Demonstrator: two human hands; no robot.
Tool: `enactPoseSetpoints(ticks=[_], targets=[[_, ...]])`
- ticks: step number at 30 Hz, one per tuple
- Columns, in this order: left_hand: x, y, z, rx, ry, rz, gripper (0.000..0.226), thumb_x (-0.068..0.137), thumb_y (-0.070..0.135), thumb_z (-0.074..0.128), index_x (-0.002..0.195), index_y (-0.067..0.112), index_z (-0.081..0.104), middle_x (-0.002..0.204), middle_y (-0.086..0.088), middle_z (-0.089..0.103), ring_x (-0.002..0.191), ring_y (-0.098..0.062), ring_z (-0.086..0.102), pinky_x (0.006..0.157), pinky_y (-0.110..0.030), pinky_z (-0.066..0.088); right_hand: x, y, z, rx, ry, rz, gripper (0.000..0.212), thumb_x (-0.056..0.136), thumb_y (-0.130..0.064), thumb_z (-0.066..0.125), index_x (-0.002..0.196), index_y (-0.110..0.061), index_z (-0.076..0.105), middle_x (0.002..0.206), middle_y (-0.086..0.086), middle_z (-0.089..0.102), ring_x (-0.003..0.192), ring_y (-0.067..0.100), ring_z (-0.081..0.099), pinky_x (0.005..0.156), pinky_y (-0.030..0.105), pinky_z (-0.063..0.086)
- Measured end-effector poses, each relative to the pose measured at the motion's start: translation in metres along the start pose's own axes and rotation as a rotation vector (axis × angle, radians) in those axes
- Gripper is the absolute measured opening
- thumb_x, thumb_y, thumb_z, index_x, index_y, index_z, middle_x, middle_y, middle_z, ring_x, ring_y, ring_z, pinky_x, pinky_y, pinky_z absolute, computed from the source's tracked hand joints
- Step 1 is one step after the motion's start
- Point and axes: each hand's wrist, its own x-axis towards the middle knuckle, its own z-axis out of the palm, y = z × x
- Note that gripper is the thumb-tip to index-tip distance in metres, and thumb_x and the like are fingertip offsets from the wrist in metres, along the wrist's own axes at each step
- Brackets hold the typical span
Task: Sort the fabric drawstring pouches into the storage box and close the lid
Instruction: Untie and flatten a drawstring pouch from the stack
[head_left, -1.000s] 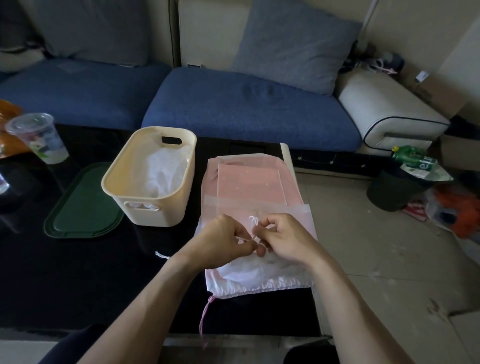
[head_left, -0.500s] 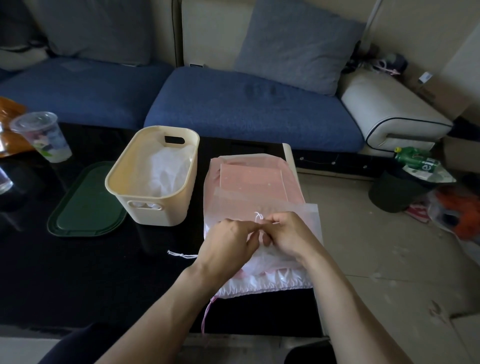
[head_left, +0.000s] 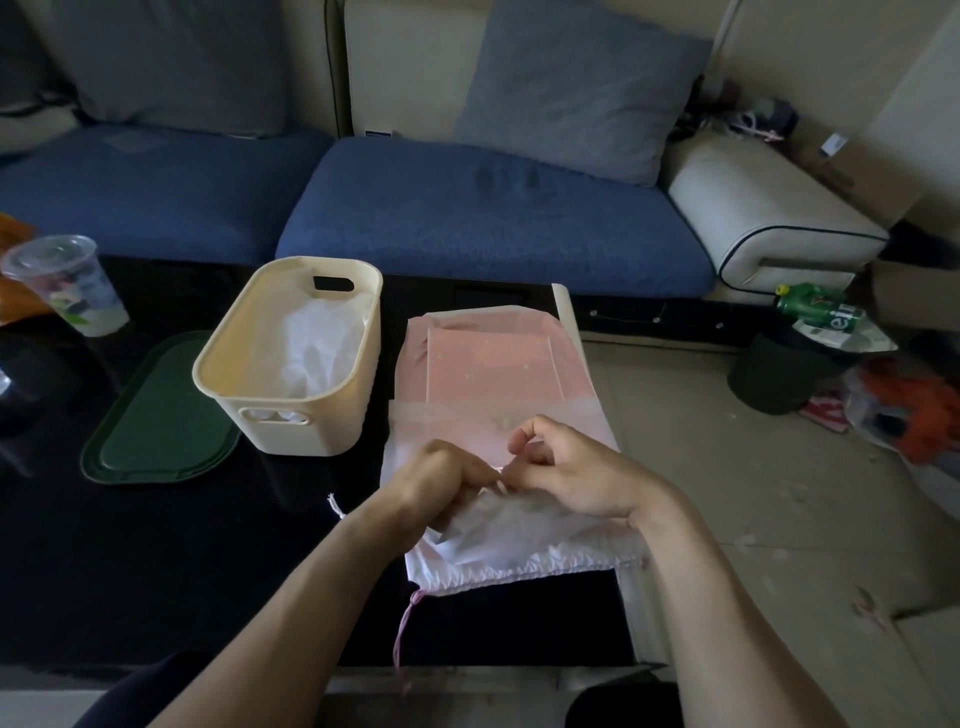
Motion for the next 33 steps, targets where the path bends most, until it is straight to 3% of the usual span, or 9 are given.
enactPoseSetpoints(ticks=[3, 6, 11, 16, 20, 23, 25, 28, 33], targets=[[0.003, -0.002, -0.005, -0.116, 0.032, -0.106, 0.043, 0.088, 0.008, 0.052, 0.048, 0.021, 0.043, 0.052, 0.003, 0.022, 0.047, -0.012, 0.015, 0.054, -0.032, 0.007, -0.002, 0.002, 0.000, -0.029, -0.022, -0.131, 0.023, 0.083, -0.023, 0.082, 0.095, -0.016, 0.064, 0.090, -0.005, 0.068, 0.079, 0.010, 0.060, 0.075, 0.024, 0.048], [0.004, -0.004, -0.005, -0.191, 0.045, -0.146, 0.035, 0.090, 0.012, 0.053, 0.056, 0.021, 0.044, 0.049, 0.006, 0.021, 0.046, -0.010, 0.012, 0.052, -0.030, 0.006, -0.001, 0.003, 0.006, -0.131, 0.105, -0.171, 0.033, 0.069, -0.043, 0.089, 0.086, -0.018, 0.074, 0.090, -0.007, 0.074, 0.084, 0.021, 0.066, 0.080, 0.033, 0.052], [0.006, -0.003, -0.007, -0.225, 0.085, -0.119, 0.037, 0.091, 0.015, 0.057, 0.055, 0.021, 0.047, 0.048, 0.006, 0.024, 0.044, -0.009, 0.015, 0.044, -0.025, 0.011, 0.007, 0.006, 0.012, -0.143, 0.246, -0.248, 0.020, 0.076, -0.038, 0.085, 0.082, -0.019, 0.080, 0.088, -0.008, 0.074, 0.084, 0.008, 0.068, 0.078, 0.023, 0.052], [0.009, -0.004, -0.006, 0.062, 0.245, 0.100, 0.028, 0.097, 0.019, 0.059, 0.076, 0.007, 0.073, 0.037, 0.012, 0.045, 0.035, -0.001, 0.040, 0.039, -0.013, 0.030, 0.008, 0.006, 0.013, -0.213, 0.233, -0.253, 0.012, 0.088, -0.018, 0.075, 0.077, -0.015, 0.075, 0.093, -0.005, 0.073, 0.086, 0.005, 0.066, 0.078, 0.017, 0.047], [0.015, -0.010, -0.006, 0.218, 0.272, 0.148, 0.031, 0.097, 0.030, 0.061, 0.075, 0.017, 0.077, 0.057, 0.010, 0.061, 0.053, -0.002, 0.047, 0.049, -0.013, 0.036, 0.006, -0.001, 0.011, -0.123, 0.165, -0.132, 0.032, 0.084, -0.024, 0.065, 0.059, -0.003, 0.065, 0.106, -0.002, 0.068, 0.091, 0.001, 0.063, 0.079, 0.018, 0.042], [0.018, -0.013, -0.009, 0.274, 0.385, 0.197, 0.033, 0.099, 0.024, 0.058, 0.075, 0.010, 0.076, 0.063, 0.004, 0.064, 0.051, 0.000, 0.050, 0.048, -0.013, 0.035, 0.001, -0.004, 0.004, 0.023, 0.078, -0.158, 0.039, 0.070, -0.026, 0.052, 0.057, 0.011, 0.053, 0.107, 0.016, 0.069, 0.098, 0.018, 0.065, 0.076, 0.012, 0.041], [0.021, -0.015, -0.013, 0.240, 0.463, 0.204, 0.034, 0.099, 0.023, 0.056, 0.071, 0.013, 0.073, 0.060, 0.010, 0.060, 0.056, -0.005, 0.050, 0.051, -0.018, 0.036, -0.003, -0.003, -0.003, 0.252, 0.115, -0.218, 0.044, 0.069, -0.028, 0.053, 0.065, 0.016, 0.053, 0.110, 0.013, 0.072, 0.111, 0.033, 0.060, 0.095, 0.026, 0.041], [0.024, -0.016, -0.016, 0.266, 0.451, 0.188, 0.036, 0.100, 0.024, 0.056, 0.068, 0.016, 0.071, 0.059, 0.012, 0.058, 0.056, -0.004, 0.048, 0.050, -0.016, 0.035, -0.009, -0.007, -0.015, 0.823, 0.187, -0.297, 0.032, 0.081, -0.020, 0.050, 0.053, -0.007, 0.043, 0.099, 0.029, 0.068, 0.097, 0.034, 0.068, 0.094, 0.045, 0.048], [0.026, -0.018, -0.011, 0.313, 0.400, 0.201, 0.036, 0.100, 0.024, 0.055, 0.070, 0.011, 0.072, 0.060, 0.009, 0.059, 0.056, -0.007, 0.048, 0.045, -0.011, 0.034, -0.012, -0.004, -0.040, 1.238, 0.677, -0.195, 0.033, 0.100, -0.027, 0.046, 0.071, -0.016, 0.055, 0.081, 0.005, 0.067, 0.082, 0.022, 0.065, 0.075, 0.035, 0.049]])
